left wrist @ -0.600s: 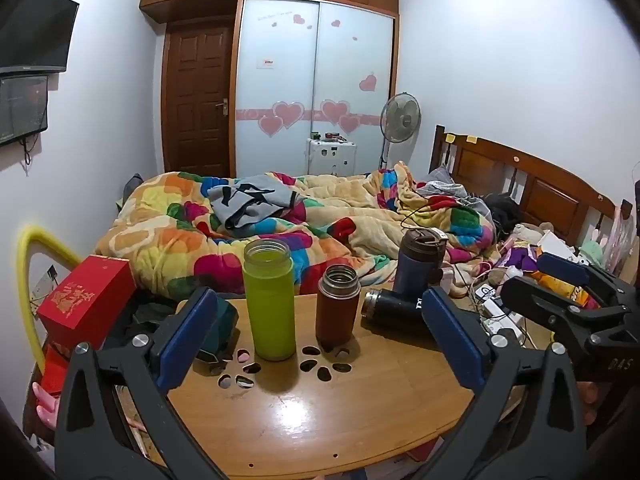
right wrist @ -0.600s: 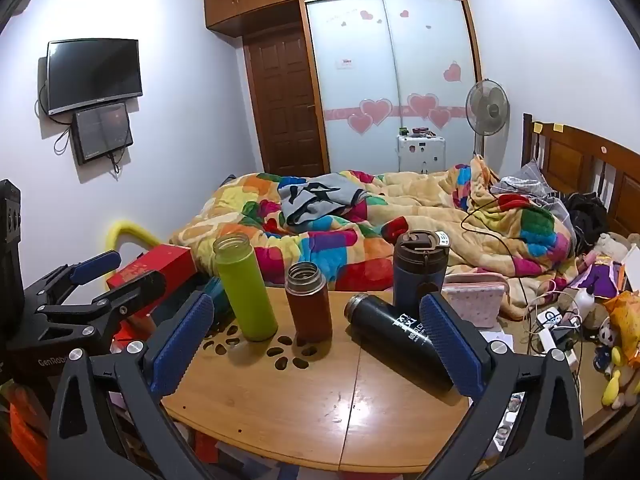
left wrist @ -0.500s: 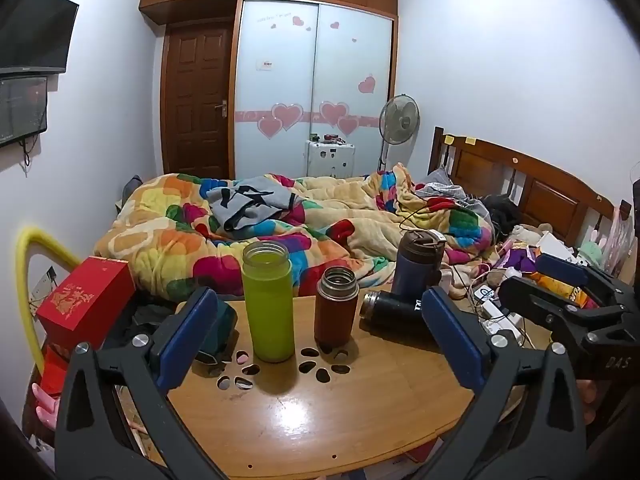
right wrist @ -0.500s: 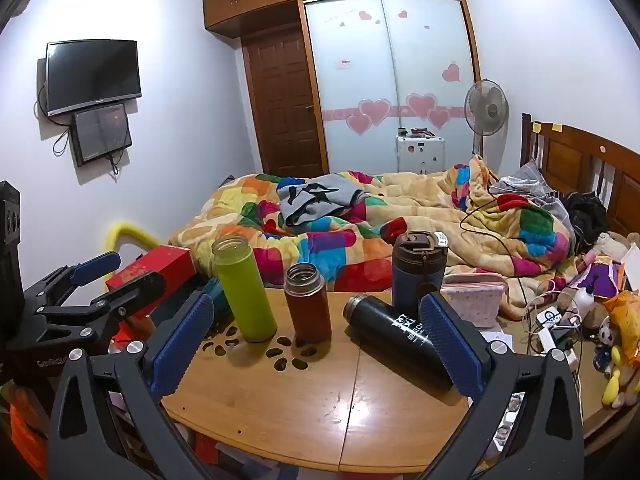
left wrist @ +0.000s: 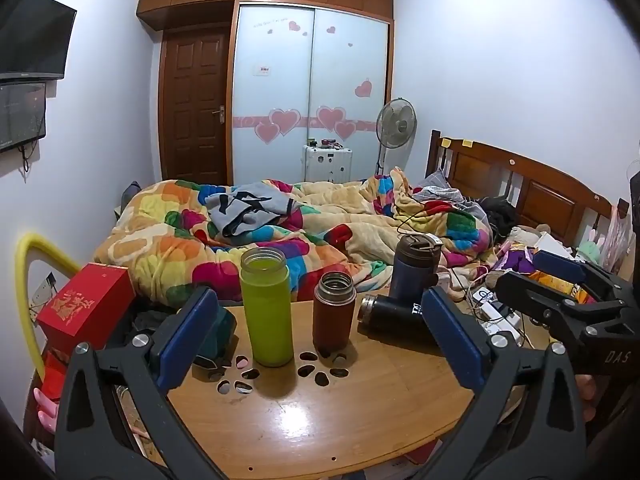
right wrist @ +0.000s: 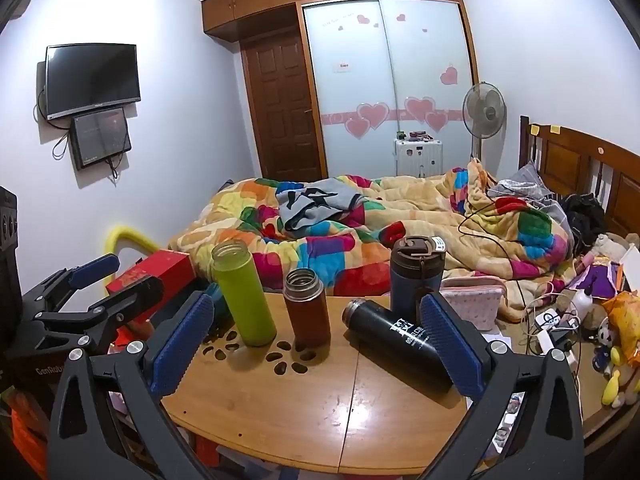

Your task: Flip cup upside down

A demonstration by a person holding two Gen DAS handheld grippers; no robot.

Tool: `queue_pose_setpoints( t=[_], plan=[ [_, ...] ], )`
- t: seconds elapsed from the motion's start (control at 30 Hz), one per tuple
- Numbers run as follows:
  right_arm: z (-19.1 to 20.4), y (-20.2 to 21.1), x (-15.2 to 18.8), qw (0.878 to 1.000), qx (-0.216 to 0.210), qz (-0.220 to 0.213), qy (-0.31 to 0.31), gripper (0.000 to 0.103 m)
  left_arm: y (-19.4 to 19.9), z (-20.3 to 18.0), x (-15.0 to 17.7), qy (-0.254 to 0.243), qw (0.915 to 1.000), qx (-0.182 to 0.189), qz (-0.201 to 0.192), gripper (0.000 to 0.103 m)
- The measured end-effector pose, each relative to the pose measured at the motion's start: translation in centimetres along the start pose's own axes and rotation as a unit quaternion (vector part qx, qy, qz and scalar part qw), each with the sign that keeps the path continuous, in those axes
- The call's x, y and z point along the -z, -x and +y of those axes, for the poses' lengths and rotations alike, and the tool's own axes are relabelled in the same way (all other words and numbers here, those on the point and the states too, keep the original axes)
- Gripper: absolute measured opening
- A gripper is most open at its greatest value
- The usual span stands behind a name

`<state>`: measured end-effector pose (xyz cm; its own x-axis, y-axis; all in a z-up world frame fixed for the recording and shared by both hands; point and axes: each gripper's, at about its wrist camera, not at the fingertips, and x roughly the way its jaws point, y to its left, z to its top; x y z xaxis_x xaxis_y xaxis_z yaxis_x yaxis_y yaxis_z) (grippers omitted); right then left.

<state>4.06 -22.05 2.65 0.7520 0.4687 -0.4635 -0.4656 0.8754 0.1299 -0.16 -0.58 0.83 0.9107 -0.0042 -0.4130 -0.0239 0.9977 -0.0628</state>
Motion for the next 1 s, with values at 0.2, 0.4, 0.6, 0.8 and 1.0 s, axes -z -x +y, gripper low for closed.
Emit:
queue_pose_setpoints(
  t=[0.2,0.4,0.6,0.8,1.0],
  plan=[
    [0.15,0.08,-0.33,1.0,0.0,-0.004,-0.002,0.103,0.31,0.33,0.08,0.003,1.0,0.002,-0.004,0.103],
    [0.29,0.17,-0.35,1.0,-0.001,-0.006,-0.001,0.103,0.43,0.45,0.25,0.002,1.0,-0.001,-0.007,0.103],
    [0.36,0.18,-0.39,1.0,0.0,-0.006,0.0,0.103,0.6,0.25,0.12,-0.001,1.0,0.001,-0.008,0.103],
    [0.44,0.27,-0.5,1.0,-0.001,-0.007,-0.001,0.103,0.67,0.26,0.11,-0.001,1.0,0.001,-0.008,0.103],
    [0.47,0.3,-0.42,1.0,-0.001,-0.008,0.0,0.103,0.66,0.19,0.1,-0.002,1.0,0.001,-0.008,0.103]
  ],
)
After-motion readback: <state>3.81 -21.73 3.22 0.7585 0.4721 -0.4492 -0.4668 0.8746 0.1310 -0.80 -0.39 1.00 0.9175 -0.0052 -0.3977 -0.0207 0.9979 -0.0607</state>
